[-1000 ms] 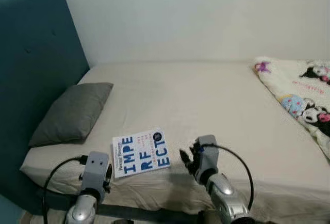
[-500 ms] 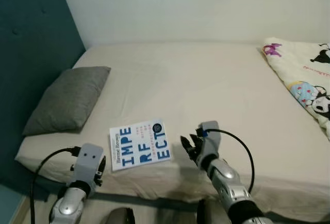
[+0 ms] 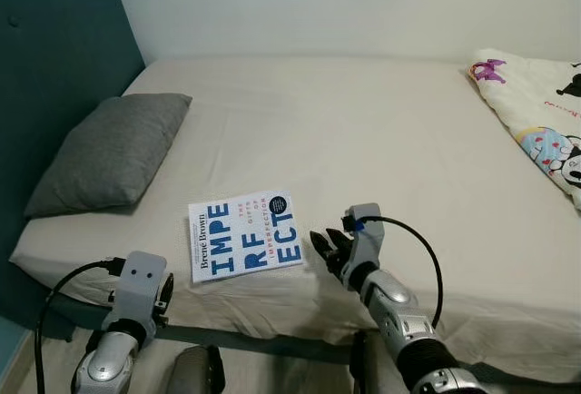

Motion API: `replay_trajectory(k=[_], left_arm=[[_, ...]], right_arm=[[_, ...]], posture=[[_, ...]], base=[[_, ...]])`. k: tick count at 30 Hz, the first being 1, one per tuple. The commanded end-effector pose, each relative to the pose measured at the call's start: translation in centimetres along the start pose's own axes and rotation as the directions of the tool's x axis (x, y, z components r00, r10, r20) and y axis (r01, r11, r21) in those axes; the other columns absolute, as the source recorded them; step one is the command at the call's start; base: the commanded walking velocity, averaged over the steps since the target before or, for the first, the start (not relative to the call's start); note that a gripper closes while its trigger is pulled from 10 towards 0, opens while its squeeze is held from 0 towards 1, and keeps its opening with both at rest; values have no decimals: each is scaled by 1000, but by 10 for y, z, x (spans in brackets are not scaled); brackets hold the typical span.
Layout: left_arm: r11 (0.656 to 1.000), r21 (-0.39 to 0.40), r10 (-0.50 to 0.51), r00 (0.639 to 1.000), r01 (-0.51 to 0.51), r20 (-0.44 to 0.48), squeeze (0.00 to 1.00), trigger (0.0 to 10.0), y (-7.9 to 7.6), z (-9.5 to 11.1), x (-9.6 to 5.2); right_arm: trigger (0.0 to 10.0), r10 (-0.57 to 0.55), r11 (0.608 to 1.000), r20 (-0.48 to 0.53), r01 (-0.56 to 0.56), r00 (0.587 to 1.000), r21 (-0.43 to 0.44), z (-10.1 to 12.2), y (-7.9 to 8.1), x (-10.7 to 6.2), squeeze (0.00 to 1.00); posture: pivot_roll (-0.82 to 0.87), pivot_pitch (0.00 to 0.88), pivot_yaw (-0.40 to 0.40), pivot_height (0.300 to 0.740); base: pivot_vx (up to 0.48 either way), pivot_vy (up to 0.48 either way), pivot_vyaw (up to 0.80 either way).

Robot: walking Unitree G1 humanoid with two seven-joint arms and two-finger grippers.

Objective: Clean up the room

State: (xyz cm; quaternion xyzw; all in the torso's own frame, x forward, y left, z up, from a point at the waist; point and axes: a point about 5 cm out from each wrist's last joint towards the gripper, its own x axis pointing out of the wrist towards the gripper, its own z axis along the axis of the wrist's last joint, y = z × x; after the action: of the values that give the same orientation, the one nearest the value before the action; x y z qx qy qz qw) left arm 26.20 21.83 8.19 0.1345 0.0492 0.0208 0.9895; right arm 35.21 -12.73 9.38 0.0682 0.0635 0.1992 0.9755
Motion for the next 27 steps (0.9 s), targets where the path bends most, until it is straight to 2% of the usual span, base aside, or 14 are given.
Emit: replay_trajectory(k=[1,5,6,7,9,15,27], left_arm=[[1000,10,15,1000,-15,-26,0,10000,7,-5,-4],[1000,9,22,999,-22,-23,0,10000,8,-4,-5],[1000,9,27,999,-27,-22,0,10000,8,-4,-6],[999,8,31,999,-31,-21,0,10000,9,-3,-7],[999,8,31,999,-31,-21,0,10000,9,-3,-7],[999,-1,37,999,-37,-17,0,10000,10,-3,-12],[1000,-27,5,1000,-6,-13,0,10000,3,-3,-18]], right_arm=[[10000,10,999,-22,-9,1000,41,-6,2,0,0],[10000,26,997,-6,-26,1000,67,-4,3,1,0],[10000,33,996,5,-33,999,88,-3,4,1,651],[10000,38,993,19,-40,999,112,-2,5,1,1000],[10000,38,993,19,-40,999,112,-2,5,1,1000],[10000,30,980,73,-44,997,195,2,5,0,1000],[10000,74,966,130,-103,989,236,7,10,-4,1000]], posture=[[101,280,-7,530],[103,277,-11,530],[107,275,-13,530],[110,273,-15,530],[110,273,-15,530],[116,258,-23,530],[115,249,-19,530]], base=[[0,0,0],[0,0,0],[0,0,0],[0,0,0],[0,0,0],[0,0,0],[0,0,0]])
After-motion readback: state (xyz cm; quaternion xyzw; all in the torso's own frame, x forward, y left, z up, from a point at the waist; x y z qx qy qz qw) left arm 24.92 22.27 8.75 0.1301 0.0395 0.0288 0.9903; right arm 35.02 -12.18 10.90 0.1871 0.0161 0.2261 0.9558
